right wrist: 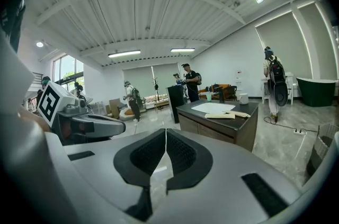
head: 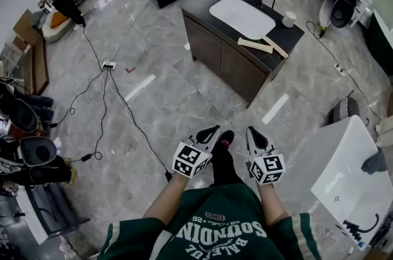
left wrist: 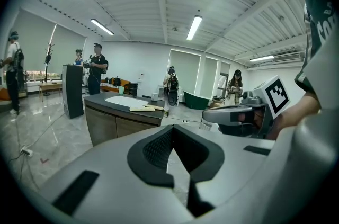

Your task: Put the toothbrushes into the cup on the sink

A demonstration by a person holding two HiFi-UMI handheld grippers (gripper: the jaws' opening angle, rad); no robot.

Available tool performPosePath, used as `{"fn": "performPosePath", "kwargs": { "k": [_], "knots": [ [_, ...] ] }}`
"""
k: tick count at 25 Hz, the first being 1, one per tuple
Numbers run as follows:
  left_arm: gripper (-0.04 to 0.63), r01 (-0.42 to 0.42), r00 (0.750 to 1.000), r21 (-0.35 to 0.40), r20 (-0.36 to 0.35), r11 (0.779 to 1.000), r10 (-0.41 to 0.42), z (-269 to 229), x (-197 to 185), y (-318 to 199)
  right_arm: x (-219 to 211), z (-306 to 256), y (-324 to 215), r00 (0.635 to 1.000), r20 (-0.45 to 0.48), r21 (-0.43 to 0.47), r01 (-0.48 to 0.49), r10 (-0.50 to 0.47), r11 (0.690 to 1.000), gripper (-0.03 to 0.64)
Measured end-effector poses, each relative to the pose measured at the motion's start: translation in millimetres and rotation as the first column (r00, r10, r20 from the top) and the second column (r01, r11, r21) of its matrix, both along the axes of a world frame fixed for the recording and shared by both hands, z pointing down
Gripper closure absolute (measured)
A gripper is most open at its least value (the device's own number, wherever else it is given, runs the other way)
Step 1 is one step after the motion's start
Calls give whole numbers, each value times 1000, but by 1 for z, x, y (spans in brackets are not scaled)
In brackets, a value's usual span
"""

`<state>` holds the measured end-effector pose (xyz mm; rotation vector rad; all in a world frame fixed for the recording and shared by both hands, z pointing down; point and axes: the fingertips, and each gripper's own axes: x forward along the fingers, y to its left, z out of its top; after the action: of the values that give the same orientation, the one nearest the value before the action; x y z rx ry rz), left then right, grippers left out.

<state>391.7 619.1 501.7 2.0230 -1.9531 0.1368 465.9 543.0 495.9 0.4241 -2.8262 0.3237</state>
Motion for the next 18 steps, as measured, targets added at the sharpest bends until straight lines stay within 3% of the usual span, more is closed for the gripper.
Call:
{"fn": "performPosePath", "kwargs": {
  "k": [11,18],
  "knots": [
    [586,32,999,-21,-31,999,-33,2,-131,-106,-133,10,-106,997,-52,-24,59,-60,998,575],
    [586,36,999,-36,-31,999,-37,0,-188,-174,-196,10,-173,996,-63,-26,66,-67,998,575]
  ]
}}
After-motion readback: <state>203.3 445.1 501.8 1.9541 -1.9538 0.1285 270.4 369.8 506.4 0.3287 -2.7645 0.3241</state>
